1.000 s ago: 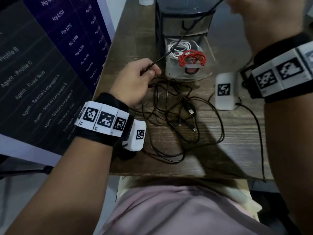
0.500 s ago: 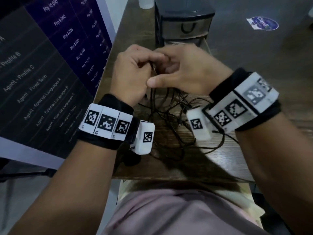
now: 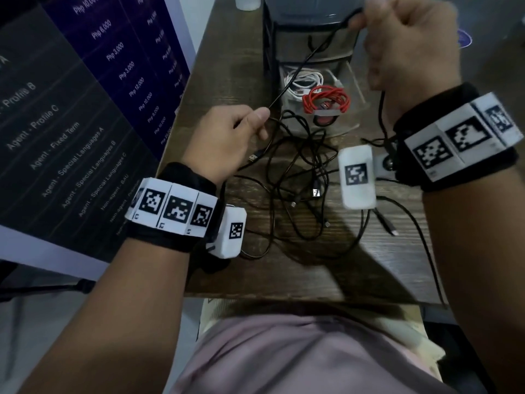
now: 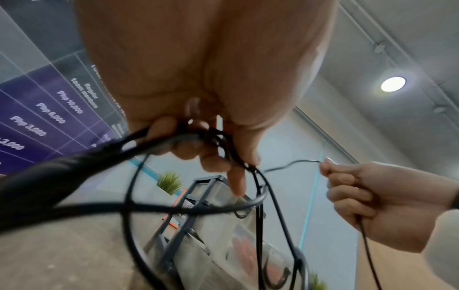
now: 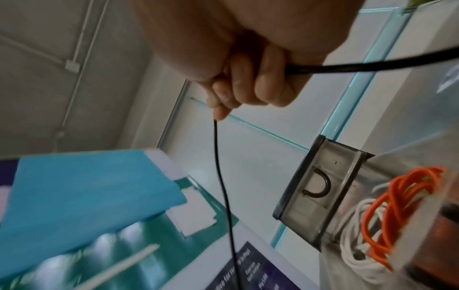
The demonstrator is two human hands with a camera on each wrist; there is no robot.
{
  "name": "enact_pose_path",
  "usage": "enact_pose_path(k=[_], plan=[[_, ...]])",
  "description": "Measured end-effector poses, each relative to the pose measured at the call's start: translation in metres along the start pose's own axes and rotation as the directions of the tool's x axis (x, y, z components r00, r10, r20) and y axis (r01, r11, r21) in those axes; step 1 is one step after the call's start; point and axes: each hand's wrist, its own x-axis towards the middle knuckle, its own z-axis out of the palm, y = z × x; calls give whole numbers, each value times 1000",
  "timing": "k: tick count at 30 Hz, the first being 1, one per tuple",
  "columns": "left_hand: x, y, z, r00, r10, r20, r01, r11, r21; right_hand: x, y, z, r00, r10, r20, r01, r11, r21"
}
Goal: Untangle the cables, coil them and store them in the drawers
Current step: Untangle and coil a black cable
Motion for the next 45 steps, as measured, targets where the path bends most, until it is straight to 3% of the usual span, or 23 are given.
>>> enact_pose_path(k=[4, 8, 12, 14, 16, 19, 21, 24, 27, 30, 36, 39, 45], plan=[[4, -5, -6, 999, -35, -10, 36, 998, 51, 9, 1, -9, 976, -24, -216, 52, 991, 122], [3, -20, -11, 986, -137, -96, 146, 985, 95, 11, 3, -27, 961, -60, -271, 121, 969, 213], [4, -29, -10, 949, -247, -198, 262, 964, 53, 14, 5, -26, 924, 118, -364, 35, 921, 387], [5, -30, -10, 936, -269, -226, 282, 959, 24, 13, 6, -28, 929, 106, -355, 43, 921, 386], [6, -27, -10, 931, -276, -237, 277, 960, -29, 11, 8, -29, 959, 79, -273, 10, 951, 310], [8, -18, -6, 952, -236, -194, 244, 969, 20, 2, 5, -23, 996, 90, 16, -92, 986, 138], [7, -6, -3, 976, -155, -154, 164, 985, 52, -3, 1, -14, 982, 73, 176, -82, 996, 47], [6, 20, 6, 998, 32, -63, -34, 999, -32, -9, -5, -1, 935, 48, 351, -50, 999, -2], [9, 29, 16, 994, 62, 88, -57, 997, -52, -11, -10, 2, 917, 43, 398, -41, 999, -14], [11, 19, 21, 992, 54, 114, -62, 996, 71, -9, -13, -4, 942, -17, 335, 17, 1000, 4], [7, 3, 17, 1000, -20, 7, 21, 995, -99, 5, 0, -30, 985, 133, 113, -152, 973, 175], [7, -4, 15, 999, -37, -26, 33, 988, -148, 8, 12, -37, 979, 200, 33, -202, 955, 216], [7, -22, 8, 965, -58, -255, 21, 989, -145, 15, 34, -44, 921, 328, -211, -249, 910, 331]])
